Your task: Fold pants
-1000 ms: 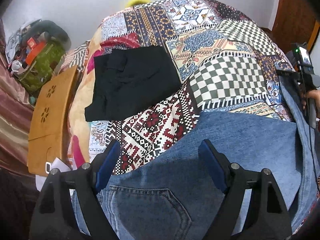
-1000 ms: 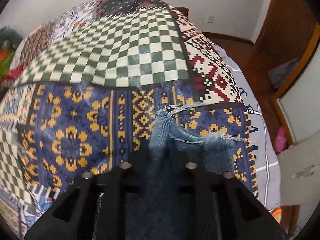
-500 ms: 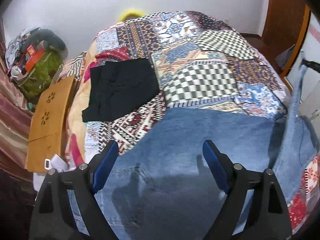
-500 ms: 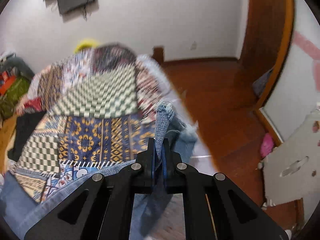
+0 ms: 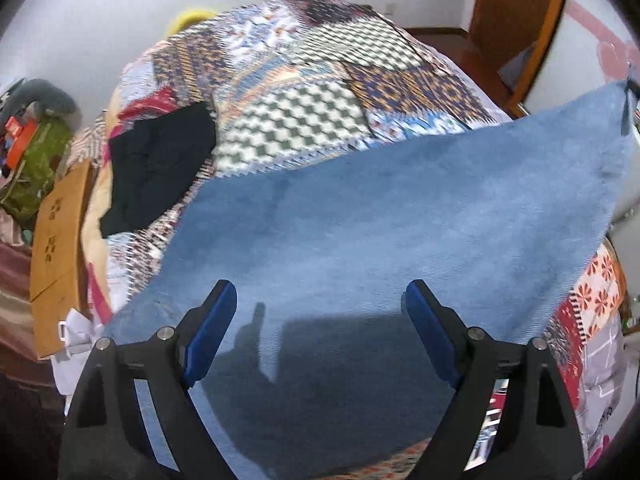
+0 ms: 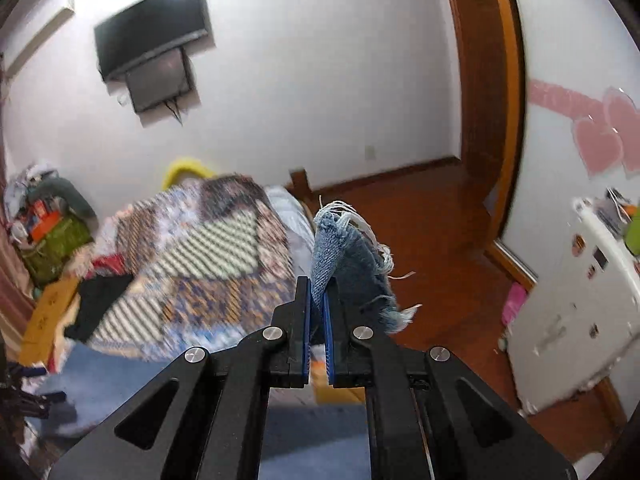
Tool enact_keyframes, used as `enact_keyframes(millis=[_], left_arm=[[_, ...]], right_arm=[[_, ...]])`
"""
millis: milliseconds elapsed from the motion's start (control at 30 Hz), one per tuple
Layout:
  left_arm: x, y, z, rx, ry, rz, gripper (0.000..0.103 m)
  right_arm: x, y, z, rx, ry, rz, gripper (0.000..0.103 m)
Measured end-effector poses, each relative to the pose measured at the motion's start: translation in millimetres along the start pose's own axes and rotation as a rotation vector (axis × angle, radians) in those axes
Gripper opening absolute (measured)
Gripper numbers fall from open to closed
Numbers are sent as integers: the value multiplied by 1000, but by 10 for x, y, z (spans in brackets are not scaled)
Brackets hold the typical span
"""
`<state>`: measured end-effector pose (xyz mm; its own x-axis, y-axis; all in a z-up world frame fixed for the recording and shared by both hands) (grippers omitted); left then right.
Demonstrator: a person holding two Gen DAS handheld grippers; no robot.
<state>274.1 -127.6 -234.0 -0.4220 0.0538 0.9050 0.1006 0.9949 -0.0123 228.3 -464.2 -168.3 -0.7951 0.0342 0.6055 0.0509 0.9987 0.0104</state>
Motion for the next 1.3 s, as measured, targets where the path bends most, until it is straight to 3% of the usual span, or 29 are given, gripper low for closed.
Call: enact_keyframes(millis=[233, 367, 500, 633, 800, 1000, 1100, 1300], left_arm=[[-190, -204, 166, -27, 56, 13, 87], [-316, -205, 252, -36, 84, 1, 87], [-285, -178, 284, -34, 62, 9, 87], [-204, -73, 236, 6, 32, 17, 87], [116, 283, 59, 110, -75, 31, 87], [568, 948, -101, 218, -204, -5, 88], [697, 1359, -86, 260, -247, -54, 89], [621, 2245, 110, 384, -219, -101, 90]], right_arm=[[-304, -250, 1039, -75, 213, 15, 5], [-426, -227, 1462, -87, 299, 16, 6], [-441, -127, 1625, 68, 373, 57, 12], [-289, 0, 1448, 255, 396, 169, 38], [-15, 310, 1031, 309, 272, 109, 51], [25, 1131, 448, 373, 144, -52, 53], [2, 1680, 201, 402, 95, -177, 54], [-245, 2649, 23, 437, 150, -424, 61]])
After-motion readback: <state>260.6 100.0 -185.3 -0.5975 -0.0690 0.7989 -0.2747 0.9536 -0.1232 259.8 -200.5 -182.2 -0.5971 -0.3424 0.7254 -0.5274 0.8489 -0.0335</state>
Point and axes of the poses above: each gripper's, at about its wrist camera, not at the fingertips, and x roughly against the way its jaws point, y to its left, z to its underside, the point moved 3 cm from there along -x, roughly the way its jaws point, and after that the axes turned 12 degrees about x, right-handed, at the moved point
